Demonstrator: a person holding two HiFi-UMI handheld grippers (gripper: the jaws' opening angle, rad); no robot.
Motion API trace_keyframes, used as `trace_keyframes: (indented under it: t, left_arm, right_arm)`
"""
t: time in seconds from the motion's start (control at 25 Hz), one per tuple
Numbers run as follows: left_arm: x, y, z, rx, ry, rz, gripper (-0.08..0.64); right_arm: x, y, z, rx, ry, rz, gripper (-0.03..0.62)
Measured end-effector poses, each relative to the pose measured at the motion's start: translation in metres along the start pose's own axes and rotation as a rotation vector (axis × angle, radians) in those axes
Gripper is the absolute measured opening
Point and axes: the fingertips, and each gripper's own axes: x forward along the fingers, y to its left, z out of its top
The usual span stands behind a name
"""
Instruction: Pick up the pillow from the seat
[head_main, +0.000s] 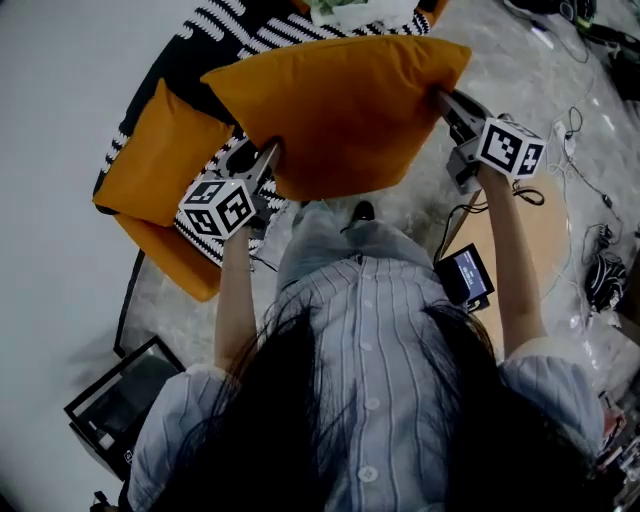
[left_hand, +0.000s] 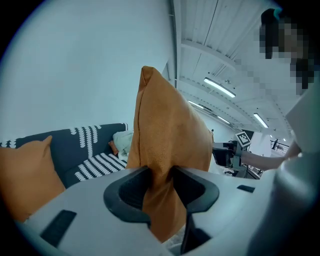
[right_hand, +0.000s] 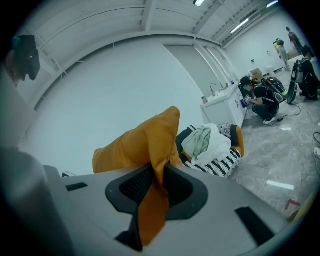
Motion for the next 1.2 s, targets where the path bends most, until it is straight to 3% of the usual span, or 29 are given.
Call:
trace_keyframes:
  t: [0.52, 0.96, 1.2]
  left_arm:
    - [-0.040, 0.018, -0.010, 0.004, -0.001, -0.012, 0.163]
    - [-0.125, 0.074, -0.040, -0.006, -0.016, -0.055, 0.163]
    - [-0.140, 0.084, -0.039, -0.005, -0.001, -0.057, 0.163]
  right_arm:
    - [0.003, 0.041, -0.019, -0.016, -0.034, -0.017, 0.086]
    - [0.015, 0.125, -0.090, -0.027, -0.047, -0.065, 0.086]
    - [0.015, 0.142, -0.100, -0.019, -0.047, -0.081, 0.086]
